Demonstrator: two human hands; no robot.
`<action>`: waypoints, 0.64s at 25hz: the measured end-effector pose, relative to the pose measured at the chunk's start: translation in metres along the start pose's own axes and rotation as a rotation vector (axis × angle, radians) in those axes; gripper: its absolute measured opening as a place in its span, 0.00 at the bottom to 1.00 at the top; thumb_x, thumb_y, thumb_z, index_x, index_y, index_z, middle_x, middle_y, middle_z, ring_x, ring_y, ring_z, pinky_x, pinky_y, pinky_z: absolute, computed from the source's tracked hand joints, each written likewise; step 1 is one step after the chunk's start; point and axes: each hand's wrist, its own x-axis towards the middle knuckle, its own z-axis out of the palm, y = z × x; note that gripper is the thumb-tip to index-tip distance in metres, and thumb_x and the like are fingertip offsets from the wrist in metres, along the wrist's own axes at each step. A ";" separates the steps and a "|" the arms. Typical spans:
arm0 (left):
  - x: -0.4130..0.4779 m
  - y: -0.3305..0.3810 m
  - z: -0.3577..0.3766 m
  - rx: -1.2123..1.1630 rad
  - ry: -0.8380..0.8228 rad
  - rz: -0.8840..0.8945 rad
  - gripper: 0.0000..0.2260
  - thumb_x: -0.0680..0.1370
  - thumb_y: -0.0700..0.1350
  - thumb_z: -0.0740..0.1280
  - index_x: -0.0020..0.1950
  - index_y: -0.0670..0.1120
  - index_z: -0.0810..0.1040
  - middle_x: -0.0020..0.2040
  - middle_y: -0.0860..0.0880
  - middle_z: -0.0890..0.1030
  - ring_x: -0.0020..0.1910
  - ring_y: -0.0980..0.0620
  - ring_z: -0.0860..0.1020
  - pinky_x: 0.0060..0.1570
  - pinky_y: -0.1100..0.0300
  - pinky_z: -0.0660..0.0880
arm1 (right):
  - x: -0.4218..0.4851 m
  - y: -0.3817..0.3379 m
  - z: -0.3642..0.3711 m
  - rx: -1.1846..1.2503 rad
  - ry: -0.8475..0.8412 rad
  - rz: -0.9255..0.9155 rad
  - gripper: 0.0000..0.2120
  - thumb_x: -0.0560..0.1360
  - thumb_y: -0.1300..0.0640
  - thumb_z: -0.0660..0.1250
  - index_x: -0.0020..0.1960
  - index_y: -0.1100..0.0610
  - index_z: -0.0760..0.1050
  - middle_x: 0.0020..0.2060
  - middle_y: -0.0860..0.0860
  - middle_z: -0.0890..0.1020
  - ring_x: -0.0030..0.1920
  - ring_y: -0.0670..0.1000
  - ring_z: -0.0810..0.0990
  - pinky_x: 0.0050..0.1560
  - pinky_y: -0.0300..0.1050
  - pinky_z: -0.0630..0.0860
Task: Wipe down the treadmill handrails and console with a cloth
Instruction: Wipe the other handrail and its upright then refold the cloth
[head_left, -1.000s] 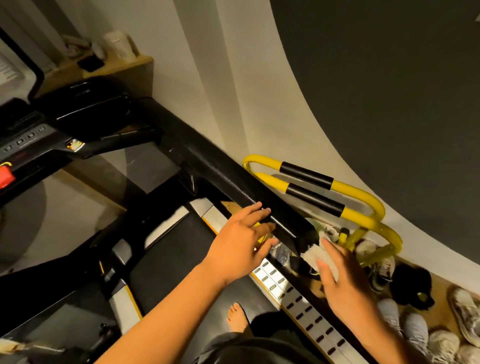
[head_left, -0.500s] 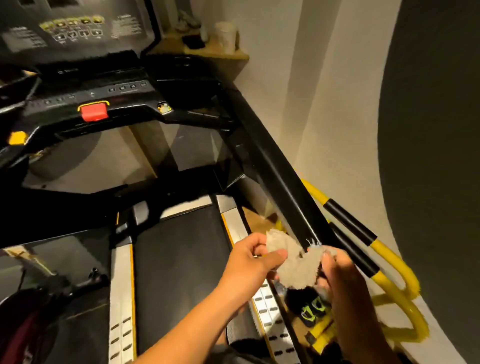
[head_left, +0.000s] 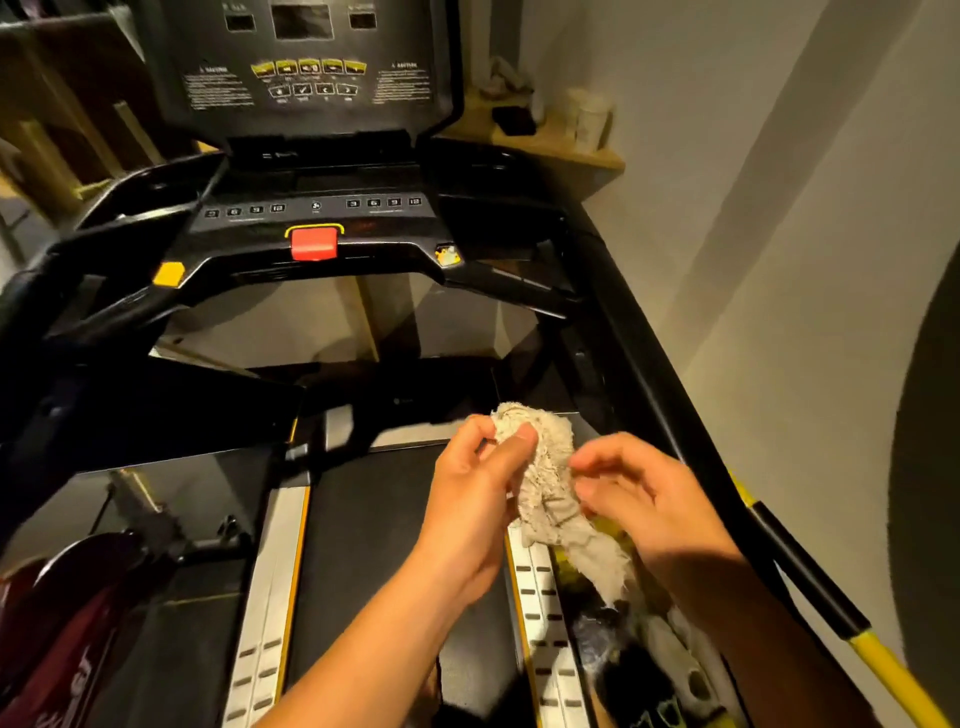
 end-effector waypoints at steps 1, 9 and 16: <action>0.015 0.010 0.002 0.013 -0.052 0.016 0.07 0.75 0.41 0.71 0.50 0.41 0.76 0.45 0.40 0.77 0.44 0.43 0.75 0.43 0.52 0.74 | 0.020 -0.003 0.006 0.054 0.065 -0.010 0.10 0.71 0.65 0.72 0.49 0.53 0.78 0.41 0.50 0.81 0.42 0.45 0.81 0.44 0.37 0.78; 0.146 0.111 -0.039 0.287 -0.288 0.004 0.08 0.68 0.35 0.73 0.42 0.46 0.78 0.45 0.43 0.80 0.40 0.49 0.79 0.36 0.56 0.76 | 0.160 -0.050 0.028 -0.095 0.300 -0.036 0.14 0.74 0.65 0.68 0.56 0.52 0.80 0.45 0.50 0.85 0.46 0.48 0.84 0.47 0.39 0.80; 0.228 0.200 -0.041 0.548 -0.459 0.180 0.06 0.74 0.39 0.71 0.50 0.44 0.79 0.34 0.47 0.77 0.29 0.51 0.73 0.28 0.61 0.70 | 0.256 -0.096 0.020 -0.272 0.291 -0.006 0.10 0.79 0.56 0.60 0.47 0.44 0.78 0.38 0.42 0.81 0.37 0.40 0.78 0.37 0.40 0.75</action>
